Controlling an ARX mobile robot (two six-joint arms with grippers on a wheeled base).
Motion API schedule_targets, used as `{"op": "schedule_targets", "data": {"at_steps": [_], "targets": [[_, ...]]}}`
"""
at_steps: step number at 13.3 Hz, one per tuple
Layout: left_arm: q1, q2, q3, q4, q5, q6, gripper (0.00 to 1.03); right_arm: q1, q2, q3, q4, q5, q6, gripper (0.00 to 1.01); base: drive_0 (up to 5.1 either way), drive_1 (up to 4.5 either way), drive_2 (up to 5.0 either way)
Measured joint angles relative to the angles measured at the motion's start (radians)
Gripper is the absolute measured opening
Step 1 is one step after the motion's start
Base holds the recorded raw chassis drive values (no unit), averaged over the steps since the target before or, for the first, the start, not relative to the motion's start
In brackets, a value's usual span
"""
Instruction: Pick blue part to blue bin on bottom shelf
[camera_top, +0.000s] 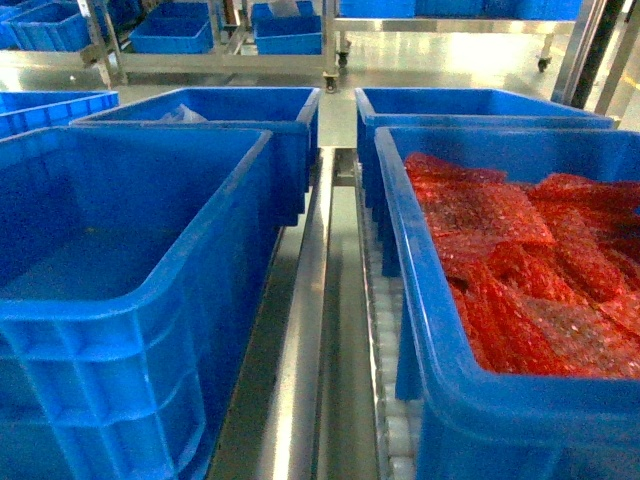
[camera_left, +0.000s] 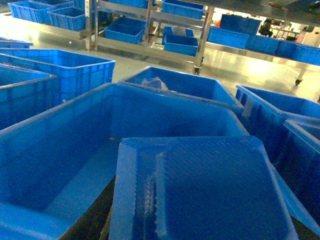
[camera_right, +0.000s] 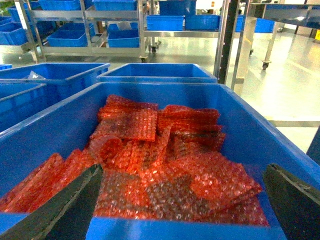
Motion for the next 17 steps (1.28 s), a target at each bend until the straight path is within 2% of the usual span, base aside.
{"op": "schedule_targets", "data": {"at_steps": [2,17], "targets": [[0.000,0.000,0.000,0.001,0.000,0.000,0.43,0.000,0.000,0.000,0.000,0.000,0.000,0.98,0.1,3.09,-2.9],[0.000,0.003,0.000,-0.001,0.000,0.000,0.43,0.000,0.000,0.000,-0.002,0.000,0.000,0.98,0.0,0.00,0.0]]}}
